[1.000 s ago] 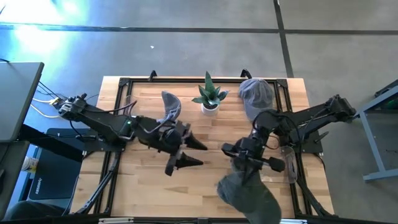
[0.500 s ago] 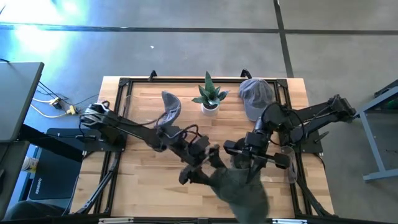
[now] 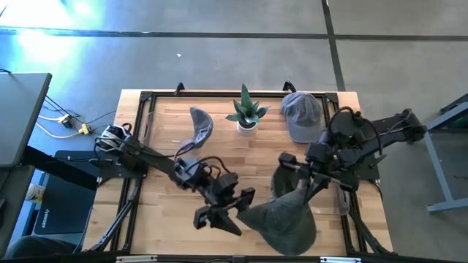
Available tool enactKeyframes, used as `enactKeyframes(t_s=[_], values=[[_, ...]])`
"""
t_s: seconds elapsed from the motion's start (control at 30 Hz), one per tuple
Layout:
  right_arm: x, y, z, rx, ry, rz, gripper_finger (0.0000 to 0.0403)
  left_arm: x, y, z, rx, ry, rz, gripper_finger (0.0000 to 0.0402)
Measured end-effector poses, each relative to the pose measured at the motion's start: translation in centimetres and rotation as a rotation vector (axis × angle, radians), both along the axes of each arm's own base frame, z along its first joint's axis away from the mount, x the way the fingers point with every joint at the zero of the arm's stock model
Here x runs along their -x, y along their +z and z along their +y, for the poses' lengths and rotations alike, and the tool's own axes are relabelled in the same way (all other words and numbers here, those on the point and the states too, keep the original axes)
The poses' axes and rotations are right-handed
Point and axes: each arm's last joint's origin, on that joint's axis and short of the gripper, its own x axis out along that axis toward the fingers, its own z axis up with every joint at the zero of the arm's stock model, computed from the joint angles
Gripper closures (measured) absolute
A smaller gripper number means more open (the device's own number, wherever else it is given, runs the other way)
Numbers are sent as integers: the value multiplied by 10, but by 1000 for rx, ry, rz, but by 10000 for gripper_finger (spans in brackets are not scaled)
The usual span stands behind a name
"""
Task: Pick & Place hat
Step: Put the black cap into the right transparent bin
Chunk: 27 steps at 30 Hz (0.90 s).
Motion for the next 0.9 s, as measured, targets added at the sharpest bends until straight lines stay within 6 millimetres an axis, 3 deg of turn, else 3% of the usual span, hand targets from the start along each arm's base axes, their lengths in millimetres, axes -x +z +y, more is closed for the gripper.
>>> enactKeyframes(t_s=[0.17, 0.3, 0.57, 0.73, 0.9], values=[[5, 1, -2, 15, -50, -16, 399, -1, 1, 0, 5, 173, -30, 230], [4, 1, -2, 26, -61, -31, 400, -10, -1, 18, -8, 232, -9, 250], [2, 1, -3, 47, -117, -68, 399, -21, -3, 45, -12, 238, 29, 204], [2, 0, -3, 62, -125, -86, 400, -19, 25, 47, -47, 140, -72, 183], [2, -1, -3, 66, -124, -77, 397, -32, 38, 42, -119, 27, -56, 201]])
